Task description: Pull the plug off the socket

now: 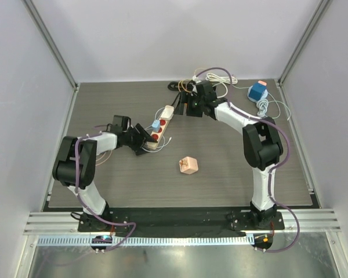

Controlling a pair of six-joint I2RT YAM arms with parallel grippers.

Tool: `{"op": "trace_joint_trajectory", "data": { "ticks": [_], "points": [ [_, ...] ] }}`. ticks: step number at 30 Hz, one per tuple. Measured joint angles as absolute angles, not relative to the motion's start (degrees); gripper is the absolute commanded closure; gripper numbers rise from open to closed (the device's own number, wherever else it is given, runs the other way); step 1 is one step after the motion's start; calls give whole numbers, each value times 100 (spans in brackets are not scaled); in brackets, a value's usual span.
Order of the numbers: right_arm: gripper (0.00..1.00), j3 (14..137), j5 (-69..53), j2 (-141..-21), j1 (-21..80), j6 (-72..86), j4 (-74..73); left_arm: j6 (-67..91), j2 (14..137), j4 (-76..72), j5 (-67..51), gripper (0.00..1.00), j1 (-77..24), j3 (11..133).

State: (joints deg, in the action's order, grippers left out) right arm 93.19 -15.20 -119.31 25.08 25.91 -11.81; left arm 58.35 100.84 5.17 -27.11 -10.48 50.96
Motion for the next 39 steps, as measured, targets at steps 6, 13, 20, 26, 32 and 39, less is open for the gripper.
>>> {"op": "trace_joint_trajectory", "data": {
  "ticks": [6,13,20,26,32,39],
  "points": [
    [26,8359,-1667,-11498,2458,2751,-794,5795,9950,731,-2550,37,-1035,5155],
    [29,7933,-2211,-11500,2351,3439,172,5531,9802,1131,-2137,52,-635,6128],
    [30,8053,-2589,-11854,2285,4104,1120,5561,10551,1013,-2497,76,-320,7299],
    [45,8180,-2766,-12381,2268,4532,1490,5579,11493,893,-3046,90,-510,8009],
    [46,8230,-2888,-12661,2263,4814,1756,5435,12125,1092,-3367,100,-928,8761],
    [46,8318,-2976,-12801,2237,5004,2005,5205,12381,1533,-3352,100,-1243,9032]
  ]
}}
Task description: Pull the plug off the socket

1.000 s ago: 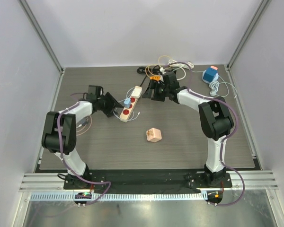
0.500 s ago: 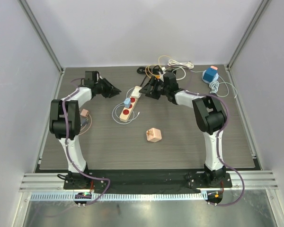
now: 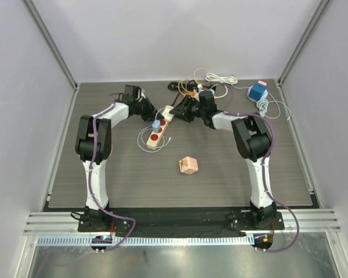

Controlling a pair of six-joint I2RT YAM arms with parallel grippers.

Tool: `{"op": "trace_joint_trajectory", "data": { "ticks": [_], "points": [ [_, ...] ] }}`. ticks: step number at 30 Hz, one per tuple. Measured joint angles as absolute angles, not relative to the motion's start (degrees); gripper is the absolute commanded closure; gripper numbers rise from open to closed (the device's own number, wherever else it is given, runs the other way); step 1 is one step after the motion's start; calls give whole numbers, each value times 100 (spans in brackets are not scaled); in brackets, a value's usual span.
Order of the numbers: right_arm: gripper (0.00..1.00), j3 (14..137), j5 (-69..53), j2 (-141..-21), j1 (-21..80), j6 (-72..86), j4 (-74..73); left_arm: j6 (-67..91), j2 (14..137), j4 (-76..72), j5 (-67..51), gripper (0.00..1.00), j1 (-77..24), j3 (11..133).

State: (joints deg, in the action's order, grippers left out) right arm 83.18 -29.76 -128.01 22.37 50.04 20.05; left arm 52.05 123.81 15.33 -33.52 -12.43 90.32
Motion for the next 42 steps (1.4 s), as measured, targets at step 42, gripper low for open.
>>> {"op": "trace_joint_trajectory", "data": {
  "ticks": [42],
  "points": [
    [62,8536,-3100,-13371,2357,5599,2477,4904,12392,1778,-3157,100,-1153,8838]
  ]
}}
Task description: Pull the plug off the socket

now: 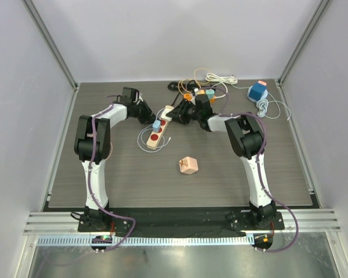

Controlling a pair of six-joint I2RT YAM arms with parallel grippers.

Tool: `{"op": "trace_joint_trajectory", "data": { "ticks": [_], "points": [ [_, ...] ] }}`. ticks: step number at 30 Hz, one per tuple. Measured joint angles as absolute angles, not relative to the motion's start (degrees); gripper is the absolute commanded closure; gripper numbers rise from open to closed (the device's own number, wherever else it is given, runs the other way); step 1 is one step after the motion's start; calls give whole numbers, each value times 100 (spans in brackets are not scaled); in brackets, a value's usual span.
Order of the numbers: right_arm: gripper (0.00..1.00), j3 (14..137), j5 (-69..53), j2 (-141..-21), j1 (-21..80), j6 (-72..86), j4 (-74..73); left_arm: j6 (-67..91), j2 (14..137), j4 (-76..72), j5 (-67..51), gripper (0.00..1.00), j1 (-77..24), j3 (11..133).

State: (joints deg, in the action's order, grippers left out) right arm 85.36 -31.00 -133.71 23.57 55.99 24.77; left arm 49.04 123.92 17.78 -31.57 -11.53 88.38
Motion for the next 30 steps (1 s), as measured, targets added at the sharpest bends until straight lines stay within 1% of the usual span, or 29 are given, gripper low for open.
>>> {"op": "trace_joint_trajectory", "data": {
  "ticks": [1,2,3,4,11,19,30],
  "points": [
    [79,8536,-3105,-13378,2362,5680,2552,4901,12394,1776,-3157,100,-1153,8838],
    [88,8536,-3120,-13380,2364,5760,2600,4901,12394,1778,-3157,100,-1151,8838],
    [96,8538,-3142,-13380,2364,5981,2727,4904,12398,1780,-3166,100,-1151,8838],
    [99,8547,-3144,-13375,2362,6069,2762,4906,12398,1769,-3210,100,-1151,8840],
    [99,8350,-3063,-13408,2362,6733,3258,4904,12416,1763,-3240,100,-1151,8840],
    [99,8276,-3256,-14149,2357,8405,5155,4904,12438,1750,-3203,100,-1151,8871],
    [99,8195,-3188,-14492,2333,9417,6143,4915,12455,1732,-3240,100,-1155,8901]
  ]
}}
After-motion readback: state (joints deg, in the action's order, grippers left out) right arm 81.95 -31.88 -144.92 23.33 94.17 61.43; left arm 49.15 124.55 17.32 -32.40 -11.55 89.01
